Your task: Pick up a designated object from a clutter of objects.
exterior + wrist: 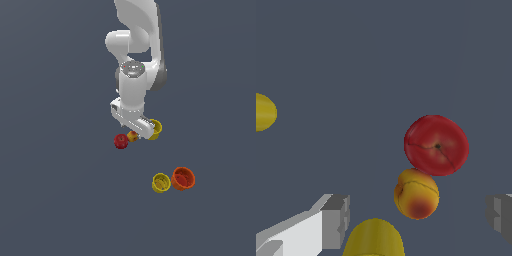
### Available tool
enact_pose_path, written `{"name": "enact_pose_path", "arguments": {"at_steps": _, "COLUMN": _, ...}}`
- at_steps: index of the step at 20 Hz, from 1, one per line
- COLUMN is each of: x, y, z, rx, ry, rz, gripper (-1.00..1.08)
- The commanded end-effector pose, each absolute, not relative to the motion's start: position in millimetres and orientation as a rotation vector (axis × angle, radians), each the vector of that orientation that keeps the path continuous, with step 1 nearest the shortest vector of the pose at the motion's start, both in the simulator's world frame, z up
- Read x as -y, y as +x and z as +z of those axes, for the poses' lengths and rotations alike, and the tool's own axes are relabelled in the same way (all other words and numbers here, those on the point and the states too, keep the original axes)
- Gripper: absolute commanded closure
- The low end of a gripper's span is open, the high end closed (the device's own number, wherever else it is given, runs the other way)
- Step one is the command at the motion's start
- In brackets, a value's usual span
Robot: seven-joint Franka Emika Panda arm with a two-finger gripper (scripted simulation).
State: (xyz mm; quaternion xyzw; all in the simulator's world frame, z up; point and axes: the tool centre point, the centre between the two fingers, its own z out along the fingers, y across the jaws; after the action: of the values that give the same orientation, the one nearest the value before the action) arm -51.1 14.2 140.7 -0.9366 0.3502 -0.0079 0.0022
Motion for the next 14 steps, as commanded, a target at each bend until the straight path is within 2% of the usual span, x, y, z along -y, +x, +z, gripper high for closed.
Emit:
{"name": "enact_pose_path", "arguments": {"at_steps": 1, "x": -16.9, "y": -61.6, "z": 126.1, "rx": -1.181, "ry": -2.907, "rz": -0.019, "gripper": -0.92}}
{"name": "enact_pose_path", "arguments": {"at_steps": 14, "x": -23.8, "y": -95.8, "z": 86.7, "rx": -1.412, "ry": -2.806, "rz": -0.001, "gripper": -0.92}}
